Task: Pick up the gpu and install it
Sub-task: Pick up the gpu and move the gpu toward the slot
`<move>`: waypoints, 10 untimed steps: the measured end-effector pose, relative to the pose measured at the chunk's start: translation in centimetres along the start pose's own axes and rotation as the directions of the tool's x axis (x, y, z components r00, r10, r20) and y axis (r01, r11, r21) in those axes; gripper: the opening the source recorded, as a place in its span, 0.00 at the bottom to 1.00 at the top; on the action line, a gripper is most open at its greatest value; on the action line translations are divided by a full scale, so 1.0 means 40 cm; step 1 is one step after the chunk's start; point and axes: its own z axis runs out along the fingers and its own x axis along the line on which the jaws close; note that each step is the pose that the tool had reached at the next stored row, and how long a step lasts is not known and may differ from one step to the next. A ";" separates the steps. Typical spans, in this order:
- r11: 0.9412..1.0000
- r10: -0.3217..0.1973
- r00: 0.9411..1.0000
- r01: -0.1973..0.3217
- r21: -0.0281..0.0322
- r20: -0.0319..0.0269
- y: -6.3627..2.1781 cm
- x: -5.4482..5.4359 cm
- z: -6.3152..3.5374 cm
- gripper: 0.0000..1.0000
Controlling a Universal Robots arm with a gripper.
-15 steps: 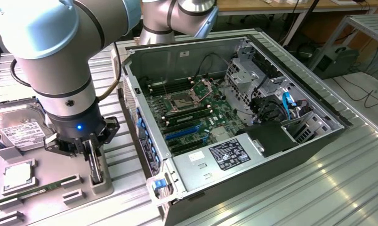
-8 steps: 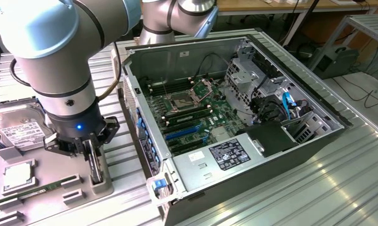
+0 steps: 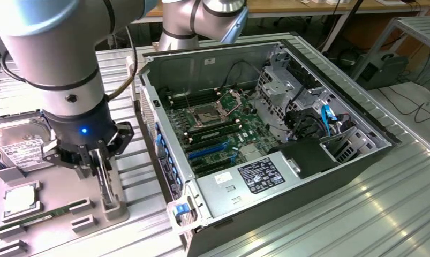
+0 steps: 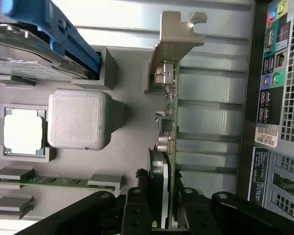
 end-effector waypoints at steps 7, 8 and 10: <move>1.000 0.000 1.000 0.000 0.000 0.000 0.001 0.000 -0.105 0.28; 1.000 0.000 1.000 0.000 0.000 0.000 0.001 0.001 -0.117 0.28; 1.000 0.000 1.000 0.000 0.000 0.000 0.002 0.001 -0.140 0.28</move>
